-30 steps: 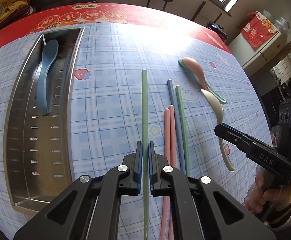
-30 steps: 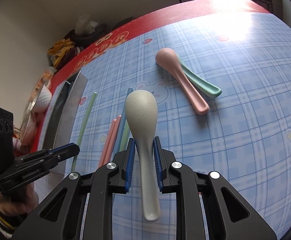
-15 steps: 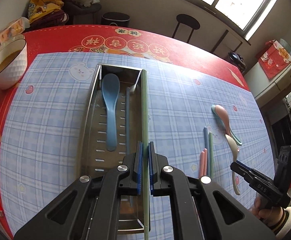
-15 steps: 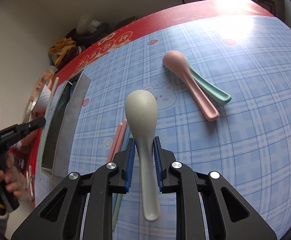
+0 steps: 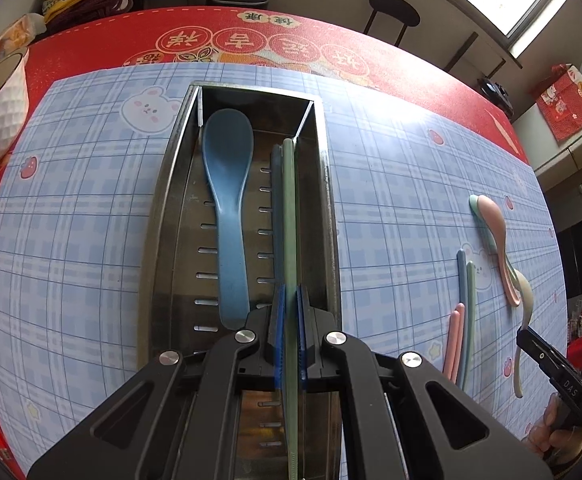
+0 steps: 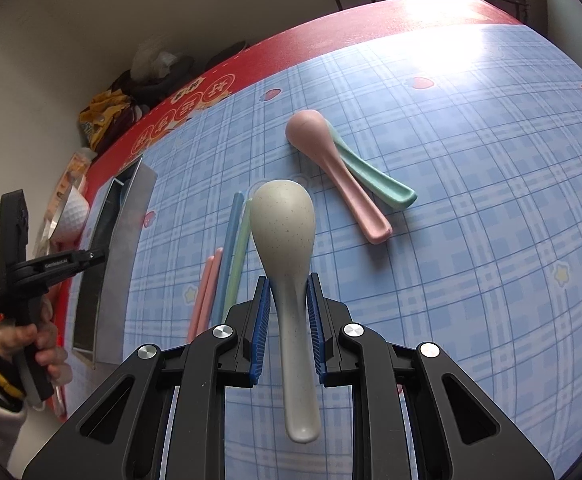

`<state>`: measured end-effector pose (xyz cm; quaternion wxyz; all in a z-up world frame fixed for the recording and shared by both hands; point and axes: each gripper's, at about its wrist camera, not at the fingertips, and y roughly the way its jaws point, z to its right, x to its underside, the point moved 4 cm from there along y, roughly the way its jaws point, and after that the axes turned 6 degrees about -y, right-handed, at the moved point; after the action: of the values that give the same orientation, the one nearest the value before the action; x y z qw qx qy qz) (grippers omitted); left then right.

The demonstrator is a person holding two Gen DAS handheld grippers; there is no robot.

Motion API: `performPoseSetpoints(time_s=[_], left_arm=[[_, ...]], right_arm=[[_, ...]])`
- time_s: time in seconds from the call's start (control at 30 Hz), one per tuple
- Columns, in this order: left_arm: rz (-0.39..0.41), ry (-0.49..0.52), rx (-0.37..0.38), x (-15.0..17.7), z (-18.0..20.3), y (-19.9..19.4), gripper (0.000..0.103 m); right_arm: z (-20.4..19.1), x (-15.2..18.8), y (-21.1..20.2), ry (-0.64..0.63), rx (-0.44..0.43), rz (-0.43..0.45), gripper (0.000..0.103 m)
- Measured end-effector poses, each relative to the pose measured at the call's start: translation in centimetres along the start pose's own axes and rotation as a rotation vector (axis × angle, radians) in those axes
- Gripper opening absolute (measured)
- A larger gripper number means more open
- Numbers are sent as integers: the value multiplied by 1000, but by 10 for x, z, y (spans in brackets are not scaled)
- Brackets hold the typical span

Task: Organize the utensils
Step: 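Lower the green chopstick into the steel tray and open the left gripper, then lower the white spoon into the steel tray and open the right gripper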

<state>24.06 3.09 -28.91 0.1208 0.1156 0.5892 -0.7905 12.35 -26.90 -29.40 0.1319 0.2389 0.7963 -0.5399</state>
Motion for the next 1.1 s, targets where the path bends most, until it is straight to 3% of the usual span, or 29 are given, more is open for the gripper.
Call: performPoseSetpoints(time_s=[0.33, 0.5, 0.6, 0.77, 0.9, 0.97, 1.1], left_arm=[[-20, 25, -1, -1, 3, 8, 7], [12, 34, -1, 0, 3, -7, 14], [38, 45, -4, 4, 3, -20, 24], [81, 81, -22, 17, 2, -40, 54], [103, 91, -53, 28, -6, -53, 70], [110, 83, -68, 33, -13, -58, 85], [130, 80, -80, 39, -24, -69, 97]], right_arm=[[-4, 2, 1, -10, -6, -10, 19], [-10, 0, 1, -14, -13, -7, 19], [-17, -3, 2, -19, -24, -9, 19], [-37, -7, 6, -35, -49, -15, 19], [-57, -9, 12, -47, -73, -28, 19], [-68, -11, 17, -51, -86, -35, 19], [-95, -18, 28, -51, -123, -50, 19]])
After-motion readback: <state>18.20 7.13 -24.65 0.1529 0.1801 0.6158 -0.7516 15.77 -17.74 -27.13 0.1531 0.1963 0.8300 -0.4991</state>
